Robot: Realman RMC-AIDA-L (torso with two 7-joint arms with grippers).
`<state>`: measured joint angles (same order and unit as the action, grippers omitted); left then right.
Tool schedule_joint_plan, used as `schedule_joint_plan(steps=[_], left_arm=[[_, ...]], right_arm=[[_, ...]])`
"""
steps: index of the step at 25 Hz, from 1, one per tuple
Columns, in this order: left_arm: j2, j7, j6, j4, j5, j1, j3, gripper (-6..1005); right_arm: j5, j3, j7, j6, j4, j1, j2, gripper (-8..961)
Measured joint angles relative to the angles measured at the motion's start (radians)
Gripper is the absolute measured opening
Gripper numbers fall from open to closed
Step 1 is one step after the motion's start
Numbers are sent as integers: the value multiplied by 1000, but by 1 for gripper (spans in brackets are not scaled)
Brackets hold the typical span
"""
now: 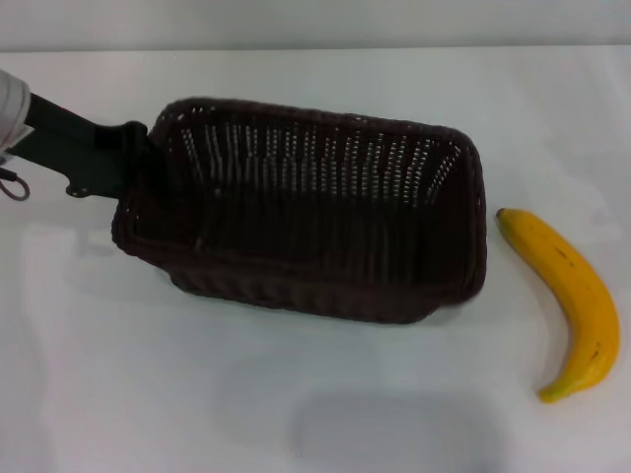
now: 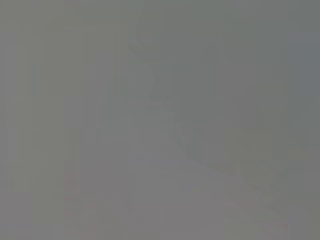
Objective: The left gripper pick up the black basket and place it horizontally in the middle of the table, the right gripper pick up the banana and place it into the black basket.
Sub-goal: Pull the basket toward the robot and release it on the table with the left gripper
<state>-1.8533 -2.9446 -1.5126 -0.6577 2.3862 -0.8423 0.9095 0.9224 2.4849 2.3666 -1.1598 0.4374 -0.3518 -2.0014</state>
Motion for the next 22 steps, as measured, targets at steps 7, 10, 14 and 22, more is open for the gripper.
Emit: schedule_joint_plan(steps=[7,10,14,22], left_arm=[[-1,16,-8,12,-73,21,-55,220],[1,19,-22,20,-83,26,-55,315],[0,32,-54,36,-86,27,-50,496],[5,125,-85,30,-89,41,-56,841]], right_arm=[[1,-2,-2,-12,0,18,-2,852],[1,-4,-3,-17,1,23,-2,852],[1,-7,-8,-39,1,29,-2,852],[6,-43,-93,-75,11,68,11,852]])
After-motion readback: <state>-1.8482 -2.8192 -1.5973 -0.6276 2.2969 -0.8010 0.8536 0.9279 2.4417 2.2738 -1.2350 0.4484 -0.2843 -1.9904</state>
